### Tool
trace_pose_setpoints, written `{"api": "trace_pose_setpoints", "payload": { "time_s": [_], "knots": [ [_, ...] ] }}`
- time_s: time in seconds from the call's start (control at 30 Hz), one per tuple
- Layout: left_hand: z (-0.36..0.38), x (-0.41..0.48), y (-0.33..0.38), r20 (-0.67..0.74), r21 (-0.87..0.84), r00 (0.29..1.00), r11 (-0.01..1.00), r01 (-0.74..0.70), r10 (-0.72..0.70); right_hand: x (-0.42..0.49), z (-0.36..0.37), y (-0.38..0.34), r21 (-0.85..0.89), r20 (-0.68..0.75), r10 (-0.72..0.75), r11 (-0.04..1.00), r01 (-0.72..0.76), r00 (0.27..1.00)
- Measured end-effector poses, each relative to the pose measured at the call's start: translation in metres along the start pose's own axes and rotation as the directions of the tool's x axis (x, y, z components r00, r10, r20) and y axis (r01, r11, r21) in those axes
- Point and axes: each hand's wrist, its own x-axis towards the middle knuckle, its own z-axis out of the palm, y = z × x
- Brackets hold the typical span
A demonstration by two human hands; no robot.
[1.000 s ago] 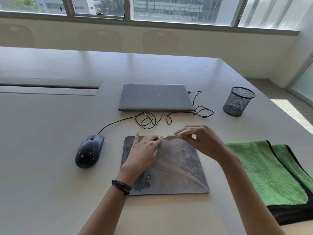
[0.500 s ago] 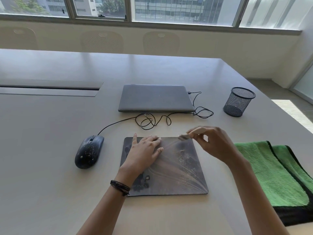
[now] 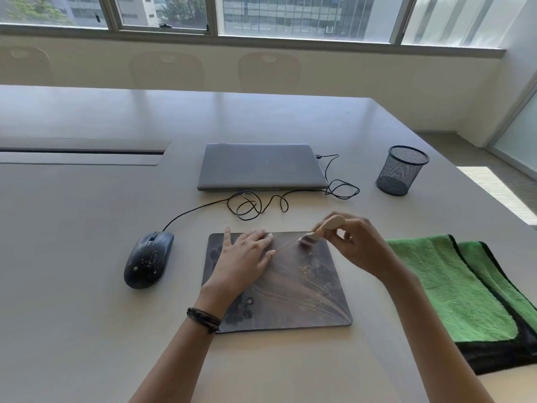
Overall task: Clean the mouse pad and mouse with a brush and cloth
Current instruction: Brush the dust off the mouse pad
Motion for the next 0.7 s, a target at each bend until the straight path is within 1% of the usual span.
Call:
{"api": "trace_pose_setpoints", "payload": {
  "time_s": [0.1,0.2,0.27,0.37,0.43,0.53,0.7],
  "knots": [
    [-0.001,0.000,0.001,0.000,0.006,1.000,1.000,0.002,-0.002,-0.005,0.001,-0.005,0.105,0.090,-0.039,0.994,0.029,0.995],
    [-0.001,-0.001,0.001,0.010,0.014,1.000,1.000,0.001,-0.001,-0.010,-0.004,-0.010,0.169,0.171,-0.035,0.986,0.006,0.985],
    [-0.001,-0.001,0.002,0.009,0.016,1.000,1.000,-0.001,0.001,-0.010,-0.008,-0.013,0.180,0.149,-0.040,0.984,0.012,0.988],
    [-0.001,-0.001,0.002,0.006,0.021,1.000,1.000,-0.004,0.004,-0.006,-0.008,-0.014,0.174,0.001,-0.032,0.984,0.032,0.999],
    [-0.001,-0.001,0.002,-0.001,0.019,1.000,1.000,-0.003,0.003,-0.003,-0.003,-0.013,0.145,-0.057,-0.038,0.988,0.046,0.998],
    [-0.001,-0.001,0.002,-0.009,0.015,1.000,1.000,-0.004,0.004,-0.003,0.008,-0.009,0.167,-0.042,-0.037,0.985,0.044,0.998],
    [-0.001,-0.001,0.002,-0.004,0.015,1.000,1.000,-0.004,0.004,-0.010,0.008,-0.013,0.312,0.075,-0.060,0.950,0.034,0.995]
  ]
}}
